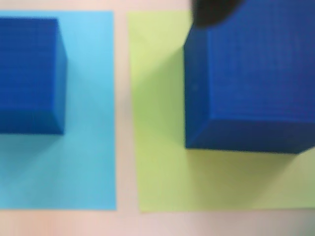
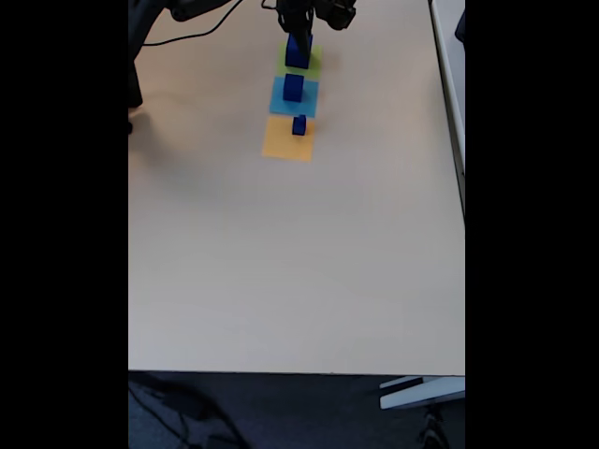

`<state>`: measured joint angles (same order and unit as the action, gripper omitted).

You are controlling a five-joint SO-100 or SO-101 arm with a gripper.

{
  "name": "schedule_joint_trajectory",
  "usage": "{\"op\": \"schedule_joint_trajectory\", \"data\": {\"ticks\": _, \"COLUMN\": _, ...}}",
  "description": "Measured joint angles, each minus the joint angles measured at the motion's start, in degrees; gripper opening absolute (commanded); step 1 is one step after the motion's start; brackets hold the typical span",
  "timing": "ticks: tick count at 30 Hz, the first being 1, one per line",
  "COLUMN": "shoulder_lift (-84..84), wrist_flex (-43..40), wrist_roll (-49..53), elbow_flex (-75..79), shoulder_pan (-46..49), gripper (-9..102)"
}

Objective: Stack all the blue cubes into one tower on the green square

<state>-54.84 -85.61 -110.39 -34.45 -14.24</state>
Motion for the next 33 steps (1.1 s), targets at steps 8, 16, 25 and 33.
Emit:
{"op": "schedule_joint_trajectory", "data": {"ticks": 8, "shoulder_lift": 0.88, "wrist_flex": -0.26, "wrist_roll": 0.7, "elbow_flex": 0.0, "shoulder_pan": 1.23, "gripper": 29}}
{"op": "schedule_joint_trajectory", "data": {"ticks": 16, "shoulder_lift": 0.97, "wrist_flex": 0.79, "wrist_roll": 0.09, "elbow_flex": -5.19, "shoulder_pan": 1.32, "gripper": 31}}
{"op": "schedule_joint_trajectory", "data": {"ticks": 25, "shoulder_lift": 0.88, "wrist_flex": 5.1, "wrist_roll": -0.7, "elbow_flex": -12.04, "shoulder_pan": 1.58, "gripper": 31}}
{"op": "schedule_joint_trajectory", "data": {"ticks": 33, "shoulder_lift": 0.53, "wrist_flex": 8.88, "wrist_roll": -0.79, "elbow_flex": -17.49, "shoulder_pan": 1.58, "gripper": 32}}
